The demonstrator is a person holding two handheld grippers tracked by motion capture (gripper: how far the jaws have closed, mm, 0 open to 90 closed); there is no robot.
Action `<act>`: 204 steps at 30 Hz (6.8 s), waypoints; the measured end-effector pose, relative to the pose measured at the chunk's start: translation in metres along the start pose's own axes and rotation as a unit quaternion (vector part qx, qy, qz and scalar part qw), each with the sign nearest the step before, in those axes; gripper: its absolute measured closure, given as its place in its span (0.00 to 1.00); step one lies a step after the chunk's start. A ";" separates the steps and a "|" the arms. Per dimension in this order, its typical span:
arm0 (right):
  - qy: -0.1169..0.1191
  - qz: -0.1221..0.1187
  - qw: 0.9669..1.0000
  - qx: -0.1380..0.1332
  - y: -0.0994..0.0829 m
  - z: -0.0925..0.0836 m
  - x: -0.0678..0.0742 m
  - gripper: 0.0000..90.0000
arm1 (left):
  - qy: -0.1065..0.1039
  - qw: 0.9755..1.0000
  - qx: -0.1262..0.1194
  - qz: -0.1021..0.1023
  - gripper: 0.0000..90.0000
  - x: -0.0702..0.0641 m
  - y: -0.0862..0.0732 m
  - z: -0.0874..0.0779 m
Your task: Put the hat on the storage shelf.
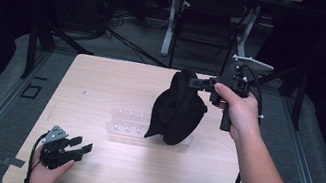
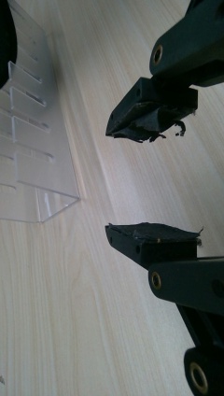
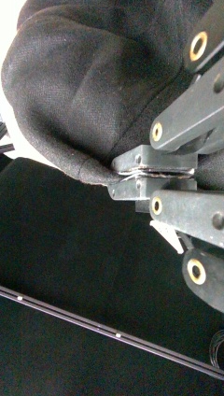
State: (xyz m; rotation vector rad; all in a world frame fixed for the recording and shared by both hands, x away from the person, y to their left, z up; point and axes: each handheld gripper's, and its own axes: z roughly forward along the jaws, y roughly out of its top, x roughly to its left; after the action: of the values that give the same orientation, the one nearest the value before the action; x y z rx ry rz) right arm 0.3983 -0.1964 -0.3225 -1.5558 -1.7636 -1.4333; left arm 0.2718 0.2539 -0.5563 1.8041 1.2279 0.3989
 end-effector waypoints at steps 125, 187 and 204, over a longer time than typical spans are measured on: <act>0.032 -0.017 0.999 -0.028 -0.005 0.000 0.014 0.86 | -0.042 0.989 0.002 0.141 0.95 -0.100 0.044 0.074; -0.131 -0.127 0.982 -0.038 -0.057 -0.056 -0.008 0.77 | 0.018 0.999 -0.044 0.020 0.53 -0.018 0.034 -0.008; -0.187 -0.173 0.966 -0.034 -0.097 -0.043 -0.040 0.69 | 0.037 0.998 -0.041 0.010 0.51 0.000 0.013 -0.009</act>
State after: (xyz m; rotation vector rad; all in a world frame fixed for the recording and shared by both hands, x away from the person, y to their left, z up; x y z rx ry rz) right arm 0.3105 -0.2395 -0.3788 -1.7041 -2.3252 -1.4322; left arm 0.2734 0.2573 -0.5405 1.7463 1.2277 0.5245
